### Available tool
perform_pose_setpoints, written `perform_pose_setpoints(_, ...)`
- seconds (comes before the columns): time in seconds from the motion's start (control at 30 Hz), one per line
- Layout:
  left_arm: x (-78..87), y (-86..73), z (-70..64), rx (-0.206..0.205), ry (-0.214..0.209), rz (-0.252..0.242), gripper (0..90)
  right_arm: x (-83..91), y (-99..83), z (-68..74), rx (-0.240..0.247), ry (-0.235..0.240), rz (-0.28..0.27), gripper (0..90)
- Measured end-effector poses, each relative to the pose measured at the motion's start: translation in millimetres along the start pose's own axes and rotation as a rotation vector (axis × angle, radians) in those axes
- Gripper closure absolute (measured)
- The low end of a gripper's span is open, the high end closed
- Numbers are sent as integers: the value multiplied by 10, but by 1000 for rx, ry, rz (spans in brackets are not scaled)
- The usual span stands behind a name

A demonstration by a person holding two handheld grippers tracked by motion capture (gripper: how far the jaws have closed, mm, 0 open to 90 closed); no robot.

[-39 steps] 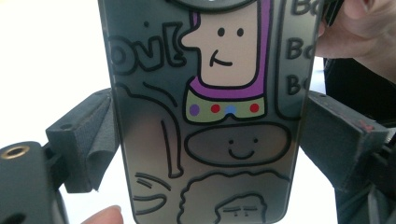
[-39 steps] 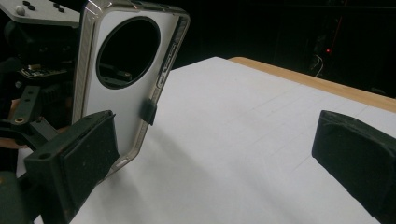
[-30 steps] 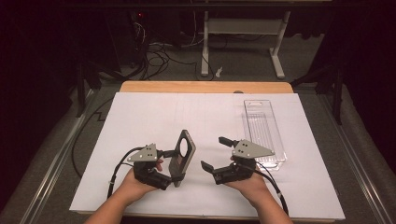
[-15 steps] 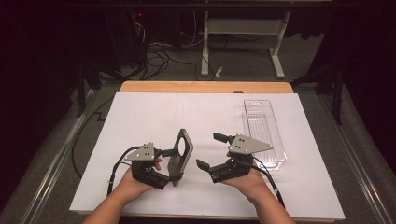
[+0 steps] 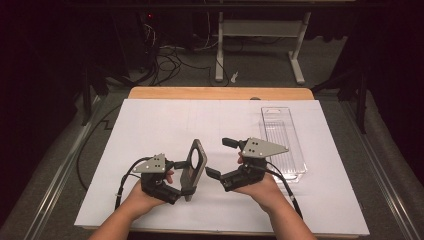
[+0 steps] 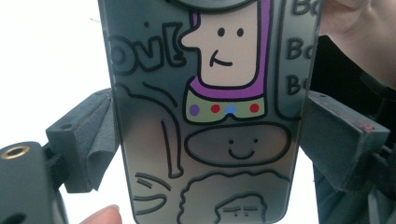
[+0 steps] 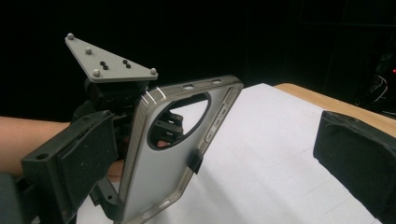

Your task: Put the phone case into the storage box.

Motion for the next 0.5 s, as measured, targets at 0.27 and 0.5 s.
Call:
perform_pose_setpoints(0.27, -28, -6, -27, -13, -15, 4, 131, 29, -113, 6, -22, 11, 7, 1)
perform_pose_setpoints(0.5, -57, -20, -60, -19, -31, 21, 131, 32, -212, 36, -20, 42, 15, 1)
Point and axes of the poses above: each handheld gripper's, and its own axes: x roughly backward along the jaws, y roughly out of its top, z roughly to its left, the point moved 10 cm from there along -x, roughly forward along the jaws, and after that the axes turned 6 degrees about z, right-handed, at the moved point
